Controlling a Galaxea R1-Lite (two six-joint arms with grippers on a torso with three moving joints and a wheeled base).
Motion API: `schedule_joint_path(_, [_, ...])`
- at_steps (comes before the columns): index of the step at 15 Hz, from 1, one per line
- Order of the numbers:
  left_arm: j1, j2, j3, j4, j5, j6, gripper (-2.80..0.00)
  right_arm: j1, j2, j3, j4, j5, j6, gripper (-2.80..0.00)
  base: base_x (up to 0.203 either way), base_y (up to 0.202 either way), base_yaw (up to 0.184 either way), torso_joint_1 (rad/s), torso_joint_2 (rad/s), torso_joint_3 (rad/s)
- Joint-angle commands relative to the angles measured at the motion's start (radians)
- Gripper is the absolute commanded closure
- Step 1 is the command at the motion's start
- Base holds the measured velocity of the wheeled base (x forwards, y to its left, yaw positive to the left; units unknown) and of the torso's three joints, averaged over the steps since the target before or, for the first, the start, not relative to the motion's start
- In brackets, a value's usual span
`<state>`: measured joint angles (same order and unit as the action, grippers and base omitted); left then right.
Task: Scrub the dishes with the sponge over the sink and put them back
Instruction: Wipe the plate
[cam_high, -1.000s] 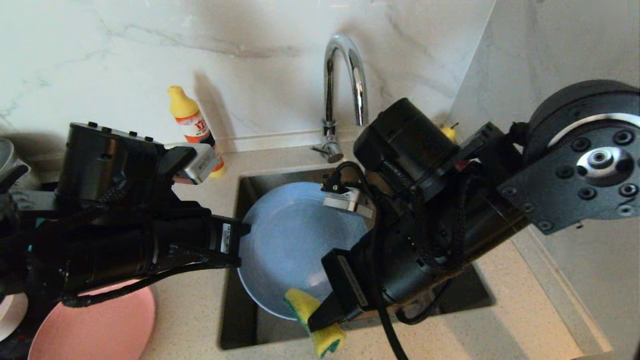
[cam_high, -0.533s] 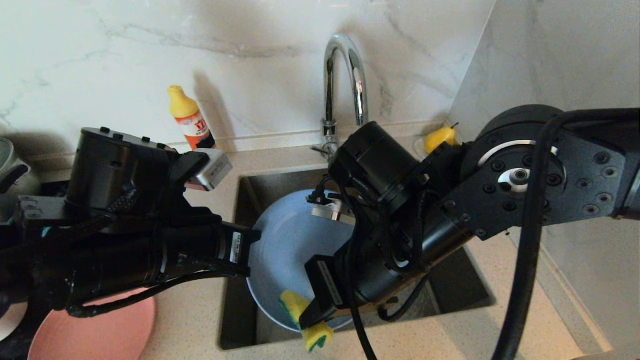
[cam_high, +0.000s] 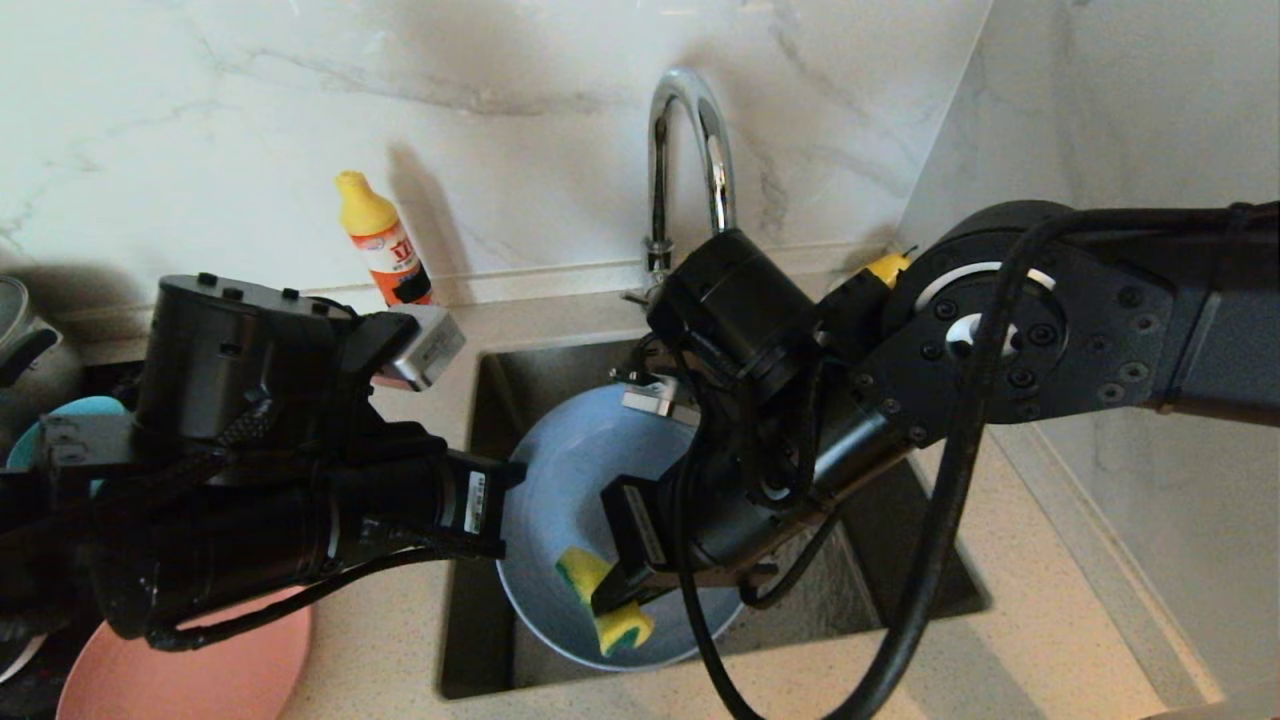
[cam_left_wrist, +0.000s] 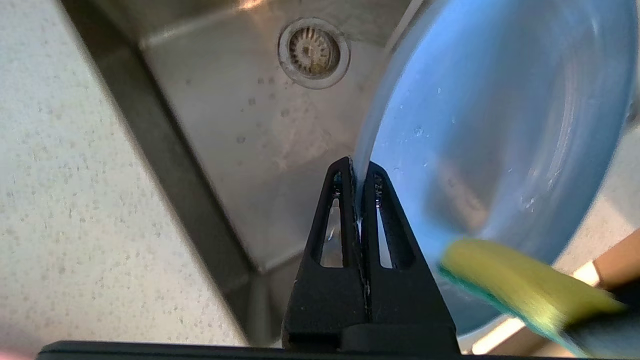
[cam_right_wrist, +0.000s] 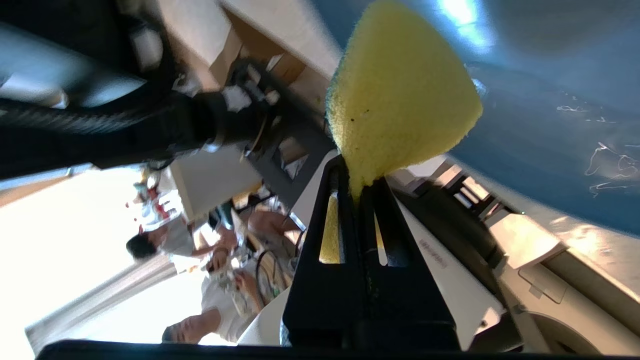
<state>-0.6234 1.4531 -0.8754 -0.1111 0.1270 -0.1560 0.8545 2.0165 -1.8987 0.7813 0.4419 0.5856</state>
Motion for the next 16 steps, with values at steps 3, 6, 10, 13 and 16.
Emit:
schedule_joint_path(3, [-0.004,-0.010,0.010,-0.007,0.000,0.000,0.00,-0.034,0.015,-0.005,0.003,-0.002,0.003,0.00,0.000,0.000,0.000,0.000,0.00,0.000])
schedule_joint_path(6, [-0.004,-0.014,0.010,-0.006,-0.001,0.000,0.00,-0.059,0.013,-0.025,0.004,-0.015,0.003,0.00,0.000,0.000,0.000,0.000,0.00,0.000])
schedule_joint_path(10, [-0.004,-0.013,0.019,-0.007,-0.007,-0.002,0.00,-0.091,-0.007,-0.026,0.004,-0.015,0.003,0.00,0.000,0.000,0.000,0.000,0.00,0.000])
schedule_joint_path(13, [-0.004,-0.013,0.034,-0.009,-0.009,0.000,0.00,-0.103,-0.022,-0.028,0.000,-0.015,0.002,0.00,0.000,0.000,0.000,0.000,0.00,0.000])
schedule_joint_path(16, [-0.006,-0.016,0.045,-0.009,-0.009,0.000,0.00,-0.107,-0.027,-0.033,-0.013,-0.017,0.002,0.00,0.000,0.000,0.000,0.000,0.00,0.000])
